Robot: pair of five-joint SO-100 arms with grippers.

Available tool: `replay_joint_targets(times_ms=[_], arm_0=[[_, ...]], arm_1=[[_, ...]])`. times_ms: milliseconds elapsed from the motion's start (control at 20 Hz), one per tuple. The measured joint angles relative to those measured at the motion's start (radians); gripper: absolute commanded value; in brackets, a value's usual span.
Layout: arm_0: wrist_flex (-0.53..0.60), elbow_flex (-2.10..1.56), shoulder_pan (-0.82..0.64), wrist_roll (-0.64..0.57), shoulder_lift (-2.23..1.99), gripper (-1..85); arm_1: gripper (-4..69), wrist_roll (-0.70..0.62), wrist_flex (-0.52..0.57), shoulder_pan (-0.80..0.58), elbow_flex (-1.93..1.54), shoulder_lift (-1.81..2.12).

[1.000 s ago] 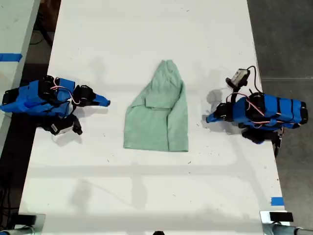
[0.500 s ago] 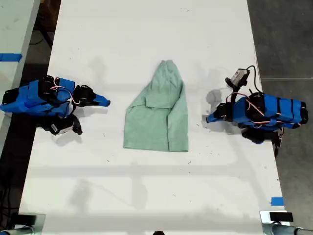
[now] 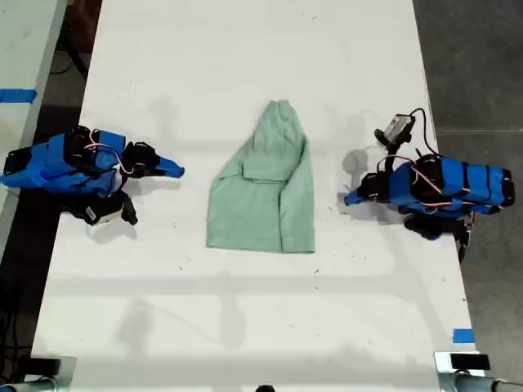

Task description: Fold t shirt

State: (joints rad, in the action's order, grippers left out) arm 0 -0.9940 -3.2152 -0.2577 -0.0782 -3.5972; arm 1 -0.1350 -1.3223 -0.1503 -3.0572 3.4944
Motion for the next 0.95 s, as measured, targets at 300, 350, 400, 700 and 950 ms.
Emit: replay_joint_targets(times_ms=[300, 350, 400, 700, 950], arm_0=[[0.0, 0.0, 0.0, 0.0, 0.0, -0.1], [0.0, 0.0, 0.0, 0.0, 0.0, -0.1], [0.0, 0.0, 0.0, 0.0, 0.0, -0.1], [0.0, 0.0, 0.0, 0.0, 0.0, -0.1], [0.0, 0.0, 0.0, 0.0, 0.0, -0.1]], arm_1=[[-3.0, -0.005, 0.0, -0.008, -0.002, 0.0], [-3.0, -0.005, 0.0, -0.008, -0.002, 0.0], [-3.0, -0.005, 0.0, -0.008, -0.002, 0.0], [0.9, 0.005, 0.0, -0.008, -0.002, 0.0], [-1.6, 0.029, 0.0, -0.008, -0.002, 0.0]])
